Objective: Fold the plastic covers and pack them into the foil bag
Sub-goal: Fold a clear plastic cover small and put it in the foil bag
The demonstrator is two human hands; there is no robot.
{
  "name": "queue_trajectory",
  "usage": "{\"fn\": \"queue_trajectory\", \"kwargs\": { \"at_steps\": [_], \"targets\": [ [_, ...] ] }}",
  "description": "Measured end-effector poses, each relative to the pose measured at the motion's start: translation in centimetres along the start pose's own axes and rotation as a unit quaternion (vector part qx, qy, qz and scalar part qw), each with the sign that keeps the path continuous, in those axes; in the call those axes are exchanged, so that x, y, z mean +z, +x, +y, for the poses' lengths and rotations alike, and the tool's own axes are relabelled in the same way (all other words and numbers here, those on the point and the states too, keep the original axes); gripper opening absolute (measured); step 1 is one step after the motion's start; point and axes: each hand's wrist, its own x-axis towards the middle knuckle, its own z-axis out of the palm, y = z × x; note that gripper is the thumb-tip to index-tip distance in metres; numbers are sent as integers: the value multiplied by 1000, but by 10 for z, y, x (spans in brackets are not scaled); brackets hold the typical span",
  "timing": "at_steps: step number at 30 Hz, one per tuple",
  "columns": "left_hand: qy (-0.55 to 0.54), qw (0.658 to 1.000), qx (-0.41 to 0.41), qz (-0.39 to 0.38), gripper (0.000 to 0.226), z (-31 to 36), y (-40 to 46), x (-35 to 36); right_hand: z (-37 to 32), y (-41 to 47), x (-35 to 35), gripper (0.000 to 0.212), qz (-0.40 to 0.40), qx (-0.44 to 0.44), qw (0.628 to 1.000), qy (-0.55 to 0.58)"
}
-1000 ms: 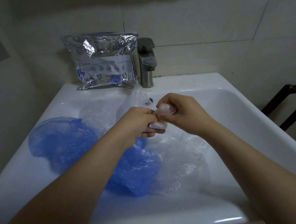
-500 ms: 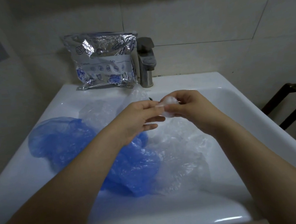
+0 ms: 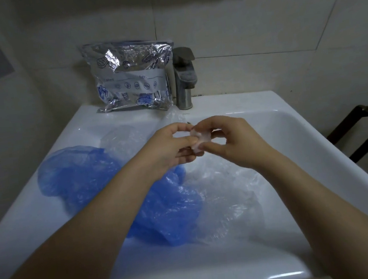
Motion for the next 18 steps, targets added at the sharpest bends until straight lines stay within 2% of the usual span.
{"fn": "queue_trajectory", "kwargs": {
  "at_steps": [3, 6, 10, 13, 16, 18],
  "targets": [
    [-32, 999, -6, -2, 13, 2, 0, -3, 2, 0, 1, 38, -11, -80, 992, -95],
    [-35, 999, -1, 1, 18, 4, 1, -4, -1, 1, 6, 35, 28, -135, 974, -178],
    [-34, 999, 22, -2, 21, 12, 0, -8, -10, 7, 9, 32, 74, -183, 954, -227],
    [-37, 999, 37, 14, 22, 19, 1, -11, -16, 19, 8, 26, 91, -180, 958, -202],
    [-59, 996, 73, 1, 8, 33, 4, -19, -26, 42, 1, 20, 115, -152, 972, -136],
    [-100, 988, 111, -31, 19, 44, 5, -27, -35, 60, -7, 23, 157, -126, 973, -110]
  ]
}}
